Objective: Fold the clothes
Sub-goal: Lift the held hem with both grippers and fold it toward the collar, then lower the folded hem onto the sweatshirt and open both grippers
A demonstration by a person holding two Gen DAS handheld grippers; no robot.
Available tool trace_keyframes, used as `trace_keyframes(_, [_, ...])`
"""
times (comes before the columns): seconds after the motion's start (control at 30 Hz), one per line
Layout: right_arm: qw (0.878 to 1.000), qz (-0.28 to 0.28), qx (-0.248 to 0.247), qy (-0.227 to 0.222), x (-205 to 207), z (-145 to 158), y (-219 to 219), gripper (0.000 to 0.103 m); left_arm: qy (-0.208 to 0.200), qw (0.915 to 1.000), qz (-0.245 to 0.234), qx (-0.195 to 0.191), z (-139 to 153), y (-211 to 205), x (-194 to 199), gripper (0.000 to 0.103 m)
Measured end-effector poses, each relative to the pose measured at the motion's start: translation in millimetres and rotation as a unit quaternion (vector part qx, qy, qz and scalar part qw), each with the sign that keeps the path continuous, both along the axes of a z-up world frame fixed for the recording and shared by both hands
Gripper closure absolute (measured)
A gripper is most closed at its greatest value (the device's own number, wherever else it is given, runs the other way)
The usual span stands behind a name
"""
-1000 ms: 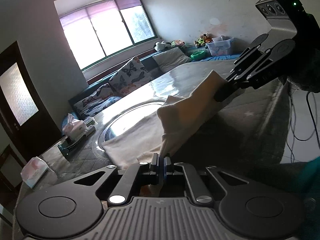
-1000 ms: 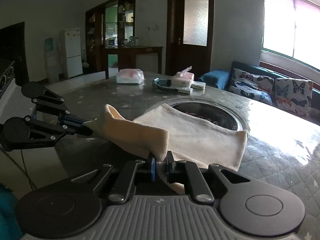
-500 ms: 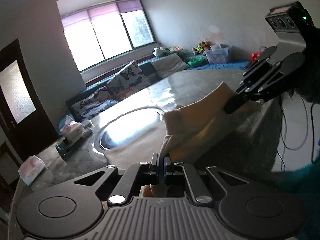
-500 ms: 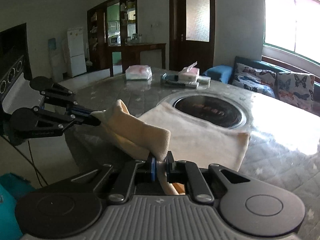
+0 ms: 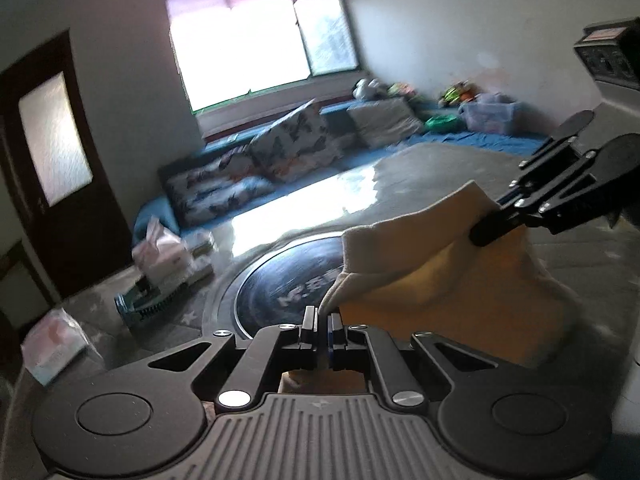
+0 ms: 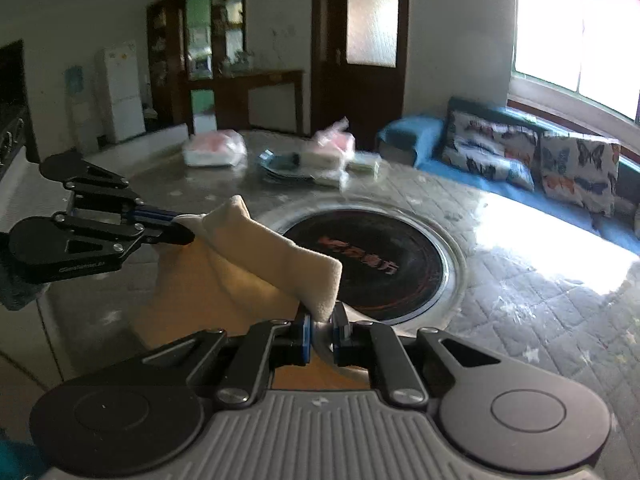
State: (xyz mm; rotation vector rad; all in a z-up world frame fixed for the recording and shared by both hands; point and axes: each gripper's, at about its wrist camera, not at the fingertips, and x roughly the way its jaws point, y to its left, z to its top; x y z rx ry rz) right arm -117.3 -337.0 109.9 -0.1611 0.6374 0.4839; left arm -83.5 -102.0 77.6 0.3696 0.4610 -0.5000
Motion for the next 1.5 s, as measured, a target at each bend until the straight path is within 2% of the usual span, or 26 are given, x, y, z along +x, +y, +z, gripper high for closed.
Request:
trace_keyframes(0.1, [1.000,-0.014,-0.005,0.023,42,-18,4,0.092,0.040,0.9986,0.034,-0.003,-18,-3,38,0.097])
trace_keyframes(0.17, [0.999,-0.037,0.001,0.030,61,-33,5,0.083,0.061,0.9966,0.056,-0.004,-30,-4,56,0.095])
trace_keyframes(0.3, [0.994,-0.088,0.019,0.056,79,-63,1,0.083,0.086,0.9926,0.086,0.006,-51,-2,71,0.095])
trace_keyframes(0.4, [0.991,-0.113,0.032,0.057,76,-68,-8,0.083,0.094,0.9907,0.098,0.007,-57,2,70,0.094])
trace_keyframes(0.6, [0.995,-0.084,0.036,0.037,51,-54,-8,0.083,0.088,0.9903,0.104,-0.029,-39,8,56,0.093])
trace_keyframes(0.77, [0.996,-0.071,0.032,0.051,55,-61,9,0.083,0.105,0.9913,0.061,-0.051,-32,-12,43,0.093])
trace_keyframes(1.0, [0.994,-0.095,0.023,0.053,66,-79,16,0.083,0.138,0.9859,0.079,-0.050,-50,-27,64,0.091])
trace_keyframes(1.17, [0.994,-0.101,0.017,0.043,65,-82,14,0.078,0.136,0.9856,0.084,-0.055,-54,-25,64,0.090])
trace_keyframes(1.37, [0.996,-0.087,0.018,0.013,38,-61,9,0.078,0.131,0.9863,0.086,-0.051,-56,-27,63,0.090])
trace_keyframes(1.5, [0.996,-0.091,0.011,0.024,20,-63,1,0.078,0.129,0.9865,0.088,-0.050,-56,-27,62,0.090])
